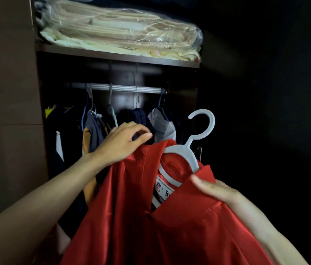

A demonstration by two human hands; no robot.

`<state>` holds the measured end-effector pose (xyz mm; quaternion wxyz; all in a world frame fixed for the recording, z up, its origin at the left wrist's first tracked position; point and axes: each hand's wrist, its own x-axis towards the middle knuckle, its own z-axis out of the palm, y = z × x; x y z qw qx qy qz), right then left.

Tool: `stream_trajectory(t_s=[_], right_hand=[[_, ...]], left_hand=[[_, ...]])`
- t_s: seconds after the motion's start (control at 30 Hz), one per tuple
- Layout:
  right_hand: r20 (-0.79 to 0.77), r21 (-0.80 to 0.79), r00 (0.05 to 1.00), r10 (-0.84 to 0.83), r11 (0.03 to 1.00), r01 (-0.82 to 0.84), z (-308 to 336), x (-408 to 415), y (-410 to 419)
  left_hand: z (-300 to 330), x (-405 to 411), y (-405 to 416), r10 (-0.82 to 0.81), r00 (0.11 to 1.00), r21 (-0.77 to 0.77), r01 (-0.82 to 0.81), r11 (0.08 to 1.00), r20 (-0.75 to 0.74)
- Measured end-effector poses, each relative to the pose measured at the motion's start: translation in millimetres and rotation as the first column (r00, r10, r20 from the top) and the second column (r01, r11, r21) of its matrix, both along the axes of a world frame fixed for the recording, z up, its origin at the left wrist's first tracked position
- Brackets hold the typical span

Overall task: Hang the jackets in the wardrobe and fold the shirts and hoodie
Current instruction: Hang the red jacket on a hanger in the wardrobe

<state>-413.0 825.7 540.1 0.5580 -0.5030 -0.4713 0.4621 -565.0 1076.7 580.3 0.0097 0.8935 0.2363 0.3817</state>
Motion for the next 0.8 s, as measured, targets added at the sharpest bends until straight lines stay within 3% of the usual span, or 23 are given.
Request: stream_trajectory(t_s=[0.1, 0.27, 0.4, 0.57, 0.7, 0.8], right_hand=[[-0.096, 0.005, 0.995, -0.013, 1.0, 0.013, -0.3, -15.5, -6.3], [-0.151, 0.089, 0.984, 0.095, 0.993, -0.082, -1.0, -42.1, 11.0], [-0.26, 0.064, 0.964, 0.058, 0.997, -0.043, -8.9, -45.0, 52.0], [-0.191, 0.093, 0.981, 0.042, 0.995, -0.024, -9.5, -62.6, 114.3], [-0.169, 0.103, 0.986, 0.006, 0.995, 0.011, -15.8, -75.0, 155.1], [-0.18, 0.103, 0.982, -0.055, 0.992, 0.074, -22.7, -71.7, 179.8]], left_hand=[[9.0, -3.6, 16.0, 0.268, 0.945, 0.1, -0.252, 0.962, -0.187], [13.5, -16.0, 34.2, 0.426, 0.856, 0.044, -0.433, 0.9, -0.294], [11.0, -28.5, 56.9, 0.465, 0.815, -0.062, -0.514, 0.855, -0.346], [9.1, -31.2, 71.9, 0.429, 0.833, -0.075, -0.481, 0.873, -0.35], [20.5, -24.4, 88.4, 0.43, 0.778, -0.107, -0.529, 0.842, -0.457], [24.5, -28.6, 100.6, 0.483, 0.759, -0.083, -0.568, 0.819, -0.436]])
